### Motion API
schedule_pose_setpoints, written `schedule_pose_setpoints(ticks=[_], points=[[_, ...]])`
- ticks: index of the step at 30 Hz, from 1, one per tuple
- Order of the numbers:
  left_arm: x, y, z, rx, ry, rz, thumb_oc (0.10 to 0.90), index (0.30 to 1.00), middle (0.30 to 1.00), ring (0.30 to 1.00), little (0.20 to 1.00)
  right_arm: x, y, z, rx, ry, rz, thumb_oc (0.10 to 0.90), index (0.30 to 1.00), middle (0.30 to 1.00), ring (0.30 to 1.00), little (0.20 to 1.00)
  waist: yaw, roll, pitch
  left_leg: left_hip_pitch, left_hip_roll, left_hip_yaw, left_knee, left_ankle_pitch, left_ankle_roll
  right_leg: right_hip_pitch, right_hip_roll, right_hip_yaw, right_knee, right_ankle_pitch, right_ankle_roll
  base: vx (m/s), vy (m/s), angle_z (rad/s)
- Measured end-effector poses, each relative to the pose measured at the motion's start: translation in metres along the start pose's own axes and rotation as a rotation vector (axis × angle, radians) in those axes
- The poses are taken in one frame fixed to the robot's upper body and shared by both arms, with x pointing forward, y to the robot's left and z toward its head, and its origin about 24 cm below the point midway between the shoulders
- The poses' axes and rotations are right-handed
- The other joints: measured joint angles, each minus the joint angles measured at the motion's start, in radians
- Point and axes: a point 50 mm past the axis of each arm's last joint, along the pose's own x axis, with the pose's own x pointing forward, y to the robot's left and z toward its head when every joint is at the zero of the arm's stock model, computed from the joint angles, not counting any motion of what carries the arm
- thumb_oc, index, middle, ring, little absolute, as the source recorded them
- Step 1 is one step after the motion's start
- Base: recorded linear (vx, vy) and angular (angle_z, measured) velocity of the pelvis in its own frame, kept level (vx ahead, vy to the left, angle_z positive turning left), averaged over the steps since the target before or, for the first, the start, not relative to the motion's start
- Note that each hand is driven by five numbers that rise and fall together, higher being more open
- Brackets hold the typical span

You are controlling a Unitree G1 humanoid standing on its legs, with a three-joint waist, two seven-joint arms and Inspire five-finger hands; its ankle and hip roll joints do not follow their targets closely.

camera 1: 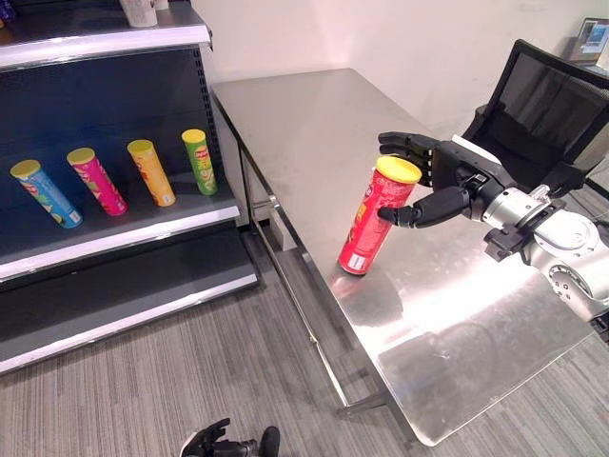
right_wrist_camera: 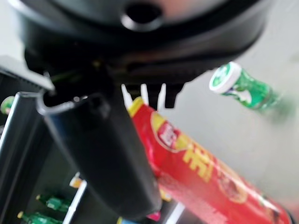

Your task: Put the goods on the table back onto the shelves and tidy them up.

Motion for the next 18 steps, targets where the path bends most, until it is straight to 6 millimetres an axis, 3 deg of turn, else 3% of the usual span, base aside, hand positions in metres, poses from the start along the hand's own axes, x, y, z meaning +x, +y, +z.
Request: schedule_pose_setpoints(ticks=[11, 18], points=[[0.000, 0.000, 0.001, 0.001, 0.000, 0.001, 0.800, 0.900, 0.900, 0.900, 0.900, 0.005, 0.010, 0.018, -0.077, -0.003, 0.119, 0.800, 0.900, 0.900, 0.900, 0.900, -0.001, -0.004, 0.003, 0.001, 0.000, 0.002, 0.000, 0.001, 0.001, 0.000, 0.000, 0.001, 0.000, 0.000, 0.000, 0.00, 0.000, 0.00], [0.001, 0.002, 0.002, 0.004, -0.003, 0.003, 0.800, 0.900, 0.900, 0.900, 0.900, 0.000, 0.005, 0.020, -0.109, 0.022, 0.129, 0.800, 0.900, 0.900, 0.900, 0.900, -0.001, -0.010, 0.006, 0.002, 0.000, 0.004, 0.000, 0.001, 0.001, 0.001, 0.000, 0.003, 0.000, 0.000, 0.000, 0.00, 0.000, 0.00]])
